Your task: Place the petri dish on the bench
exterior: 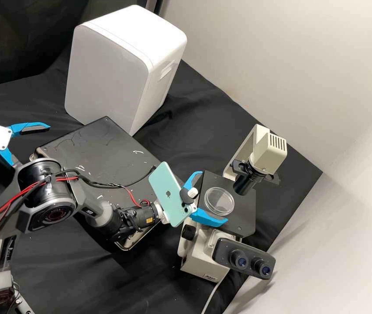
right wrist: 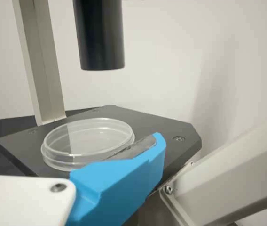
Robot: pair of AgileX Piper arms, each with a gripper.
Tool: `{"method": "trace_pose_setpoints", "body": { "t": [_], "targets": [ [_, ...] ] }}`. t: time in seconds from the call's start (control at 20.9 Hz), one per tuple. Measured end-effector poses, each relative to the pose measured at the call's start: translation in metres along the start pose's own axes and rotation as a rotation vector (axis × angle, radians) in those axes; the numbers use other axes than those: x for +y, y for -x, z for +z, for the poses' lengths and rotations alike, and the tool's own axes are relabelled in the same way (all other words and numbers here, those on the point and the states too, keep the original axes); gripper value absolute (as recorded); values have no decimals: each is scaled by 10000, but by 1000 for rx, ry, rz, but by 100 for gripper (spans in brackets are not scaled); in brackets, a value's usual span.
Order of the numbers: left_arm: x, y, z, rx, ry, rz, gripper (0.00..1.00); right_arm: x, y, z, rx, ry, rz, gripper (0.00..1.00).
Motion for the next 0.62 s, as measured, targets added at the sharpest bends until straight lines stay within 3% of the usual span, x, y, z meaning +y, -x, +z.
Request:
{"method": "trace_pose_setpoints", "body": {
  "t": [0.38, 0.62],
  "targets": [
    [-24, -8, 0, -1, 1, -13, 100, -4, -9, 4, -10, 0, -9, 100],
    [-24, -8, 0, -1, 1, -13, 100, 17, -107, -23, -16, -1, -14, 100]
  ]
}}
